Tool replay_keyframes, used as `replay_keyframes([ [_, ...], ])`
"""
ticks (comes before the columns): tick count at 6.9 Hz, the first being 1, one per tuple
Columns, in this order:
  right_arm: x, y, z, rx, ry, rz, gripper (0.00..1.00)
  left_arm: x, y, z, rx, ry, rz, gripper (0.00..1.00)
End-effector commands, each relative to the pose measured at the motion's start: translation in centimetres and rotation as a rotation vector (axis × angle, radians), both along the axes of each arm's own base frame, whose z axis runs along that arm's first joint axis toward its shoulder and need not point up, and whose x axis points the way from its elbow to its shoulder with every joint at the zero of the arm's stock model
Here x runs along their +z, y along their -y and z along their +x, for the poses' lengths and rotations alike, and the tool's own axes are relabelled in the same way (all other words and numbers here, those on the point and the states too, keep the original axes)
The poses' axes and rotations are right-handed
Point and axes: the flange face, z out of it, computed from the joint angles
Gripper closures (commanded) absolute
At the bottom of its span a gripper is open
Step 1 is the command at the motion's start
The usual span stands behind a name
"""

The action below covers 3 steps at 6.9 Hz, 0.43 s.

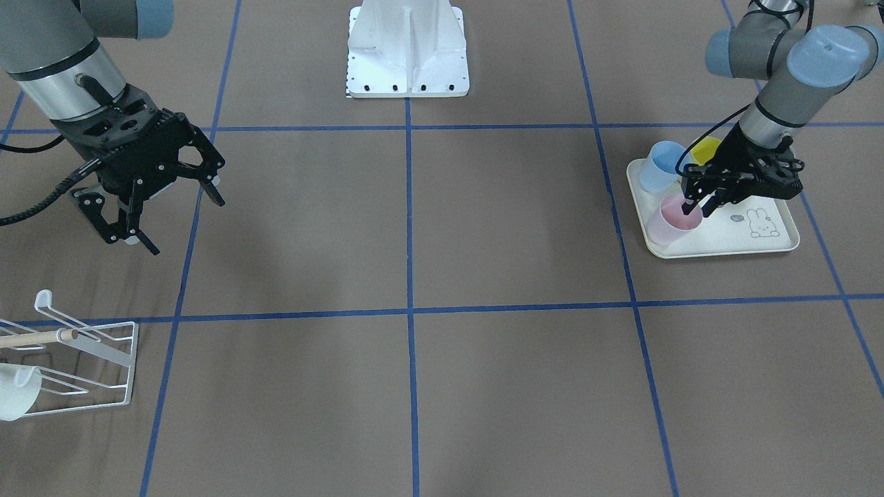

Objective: Transfer IKEA cup to right arm and place on rack

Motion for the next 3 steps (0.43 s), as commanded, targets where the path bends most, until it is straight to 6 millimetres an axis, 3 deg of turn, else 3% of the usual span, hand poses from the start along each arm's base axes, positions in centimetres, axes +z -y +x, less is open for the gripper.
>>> replay_keyframes([
  [1, 0.05, 0.01, -0.07, -0.001, -0.001, -0.001, 0.01, 0.12, 0.44, 0.29, 0.000, 0.000, -0.002, 0.85],
  [2, 0.11, 0.04, -0.09, -0.002, -0.002, -0.001, 0.01, 0.12, 0.44, 0.29, 0.000, 0.000, -0.002, 1.00],
  [3, 0.09, 0.04, -0.09, -0.002, -0.001, 0.000, 0.01, 0.19, 0.39, 0.14, -0.002, 0.001, -0.003, 1.00],
])
